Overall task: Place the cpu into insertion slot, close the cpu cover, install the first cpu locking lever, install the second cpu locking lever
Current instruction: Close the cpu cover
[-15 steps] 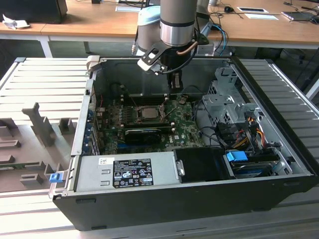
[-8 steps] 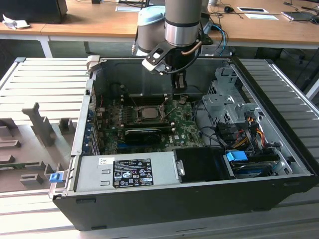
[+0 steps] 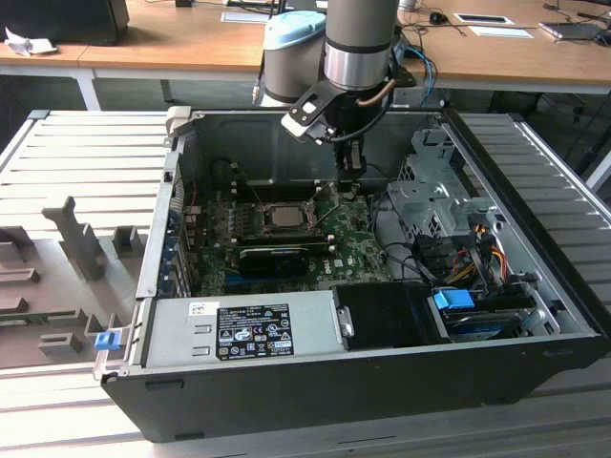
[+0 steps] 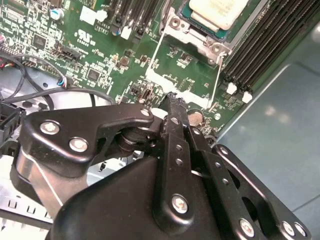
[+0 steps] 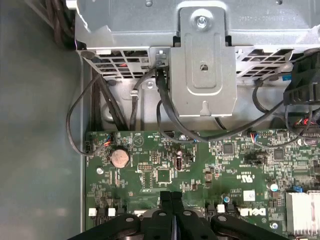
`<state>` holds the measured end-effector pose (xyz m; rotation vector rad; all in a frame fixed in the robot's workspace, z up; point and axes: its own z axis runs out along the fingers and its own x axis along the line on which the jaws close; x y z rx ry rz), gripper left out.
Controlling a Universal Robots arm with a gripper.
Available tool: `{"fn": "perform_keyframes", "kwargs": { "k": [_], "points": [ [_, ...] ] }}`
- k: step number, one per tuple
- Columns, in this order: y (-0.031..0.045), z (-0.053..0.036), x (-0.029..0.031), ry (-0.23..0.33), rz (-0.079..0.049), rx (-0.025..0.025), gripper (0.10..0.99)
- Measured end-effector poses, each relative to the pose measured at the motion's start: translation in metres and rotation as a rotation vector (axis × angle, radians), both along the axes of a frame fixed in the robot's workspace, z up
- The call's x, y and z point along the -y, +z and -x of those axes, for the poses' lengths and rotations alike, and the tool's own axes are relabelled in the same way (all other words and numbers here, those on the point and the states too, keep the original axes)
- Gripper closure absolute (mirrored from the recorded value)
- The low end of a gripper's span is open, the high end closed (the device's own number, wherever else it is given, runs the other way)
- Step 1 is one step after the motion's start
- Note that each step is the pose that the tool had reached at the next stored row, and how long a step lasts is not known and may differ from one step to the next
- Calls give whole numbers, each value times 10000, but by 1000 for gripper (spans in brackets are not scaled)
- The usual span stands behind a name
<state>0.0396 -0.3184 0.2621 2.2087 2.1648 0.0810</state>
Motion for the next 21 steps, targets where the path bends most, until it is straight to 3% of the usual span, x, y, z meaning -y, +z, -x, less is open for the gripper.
{"fn": "perform_keyframes", "kwargs": {
  "k": [4, 10, 14, 21],
  "points": [
    [-4, -111, 0, 0, 0, -54, 980],
    [-89, -118, 3, 110, 1, -172, 980],
    [-110, -95, 6, 238, 3, -202, 980],
    [-115, -12, 6, 261, 2, -206, 980]
  ]
}}
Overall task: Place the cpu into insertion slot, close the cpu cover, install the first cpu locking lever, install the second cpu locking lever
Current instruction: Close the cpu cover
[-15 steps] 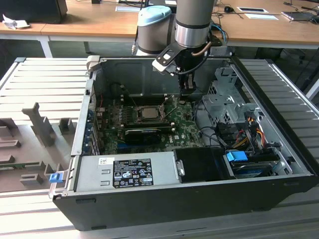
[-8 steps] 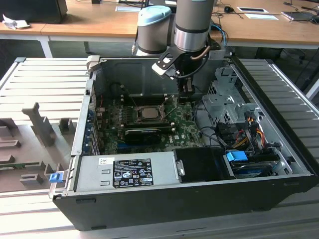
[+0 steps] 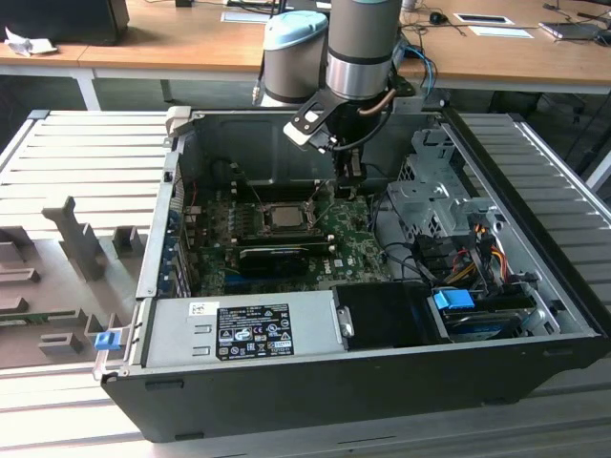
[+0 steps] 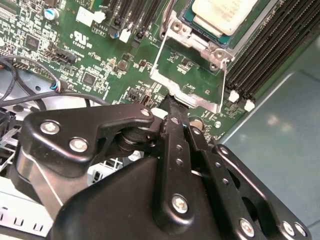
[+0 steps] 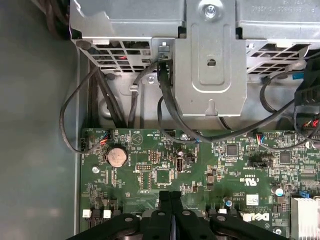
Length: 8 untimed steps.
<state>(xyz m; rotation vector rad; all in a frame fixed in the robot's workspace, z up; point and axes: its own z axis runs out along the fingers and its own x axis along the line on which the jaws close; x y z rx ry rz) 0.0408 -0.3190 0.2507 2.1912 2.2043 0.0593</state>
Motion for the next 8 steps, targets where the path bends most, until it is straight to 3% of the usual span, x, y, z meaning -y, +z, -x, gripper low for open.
{"fn": "perform_keyframes", "kwargs": {
  "k": [8],
  "points": [
    [0, 127, 0, 0, 0, 0, 980]
  ]
}}
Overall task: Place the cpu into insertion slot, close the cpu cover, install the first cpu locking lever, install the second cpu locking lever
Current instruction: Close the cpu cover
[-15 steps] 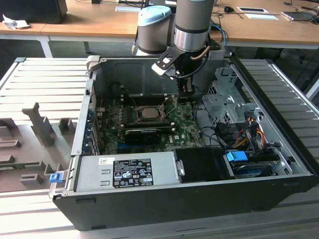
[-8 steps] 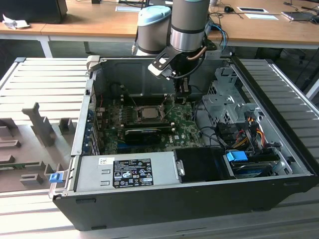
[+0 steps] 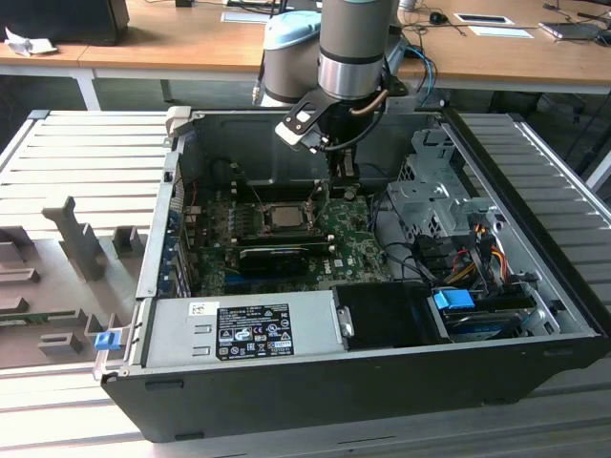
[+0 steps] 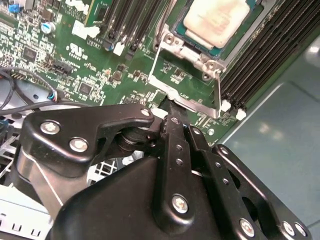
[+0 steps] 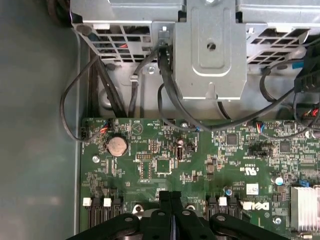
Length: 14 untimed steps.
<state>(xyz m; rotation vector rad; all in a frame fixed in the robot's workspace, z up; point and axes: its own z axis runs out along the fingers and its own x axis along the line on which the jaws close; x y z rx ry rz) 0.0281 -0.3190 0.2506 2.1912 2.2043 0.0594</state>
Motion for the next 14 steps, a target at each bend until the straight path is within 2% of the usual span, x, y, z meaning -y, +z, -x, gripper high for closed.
{"fn": "perform_keyframes", "kwargs": {
  "k": [3, 14],
  "points": [
    [0, 71, 0, 0, 0, 0, 980],
    [0, 231, 0, 1, 0, 0, 980]
  ]
}}
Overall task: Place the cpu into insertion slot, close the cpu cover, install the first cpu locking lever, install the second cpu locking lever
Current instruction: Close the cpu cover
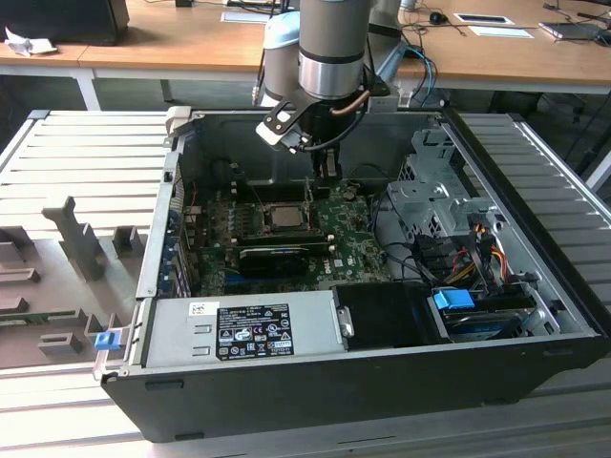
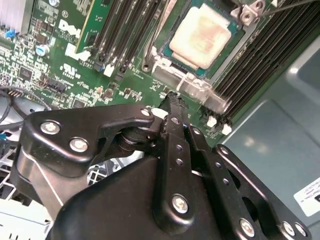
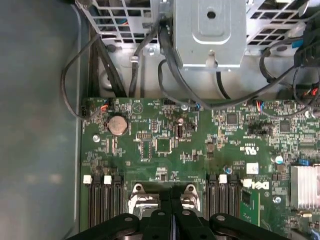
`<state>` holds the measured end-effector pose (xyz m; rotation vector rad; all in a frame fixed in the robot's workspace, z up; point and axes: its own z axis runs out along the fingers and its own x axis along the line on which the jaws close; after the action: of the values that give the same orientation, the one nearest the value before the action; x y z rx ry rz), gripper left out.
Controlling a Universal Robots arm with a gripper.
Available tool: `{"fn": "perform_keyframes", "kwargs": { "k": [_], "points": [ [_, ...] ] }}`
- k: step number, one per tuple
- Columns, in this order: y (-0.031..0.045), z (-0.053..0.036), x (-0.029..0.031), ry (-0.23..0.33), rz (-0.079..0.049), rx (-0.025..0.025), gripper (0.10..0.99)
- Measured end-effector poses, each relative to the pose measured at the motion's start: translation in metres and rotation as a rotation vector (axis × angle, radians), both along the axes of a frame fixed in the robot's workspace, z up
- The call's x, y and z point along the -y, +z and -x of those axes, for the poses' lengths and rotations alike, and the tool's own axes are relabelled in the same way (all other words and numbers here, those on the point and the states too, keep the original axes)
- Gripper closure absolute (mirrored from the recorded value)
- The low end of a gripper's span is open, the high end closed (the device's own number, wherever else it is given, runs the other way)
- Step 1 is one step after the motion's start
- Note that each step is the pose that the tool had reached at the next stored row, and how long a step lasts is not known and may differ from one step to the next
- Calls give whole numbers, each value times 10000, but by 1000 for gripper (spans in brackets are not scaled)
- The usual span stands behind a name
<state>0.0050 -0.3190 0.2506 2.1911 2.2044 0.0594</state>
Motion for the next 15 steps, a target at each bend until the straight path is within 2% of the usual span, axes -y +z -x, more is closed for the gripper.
{"fn": "perform_keyframes", "kwargs": {
  "k": [7, 15],
  "points": [
    [-3, 122, 0, 0, -1, 0, 980],
    [-46, 163, 0, 5, 0, -1, 980]
  ]
}}
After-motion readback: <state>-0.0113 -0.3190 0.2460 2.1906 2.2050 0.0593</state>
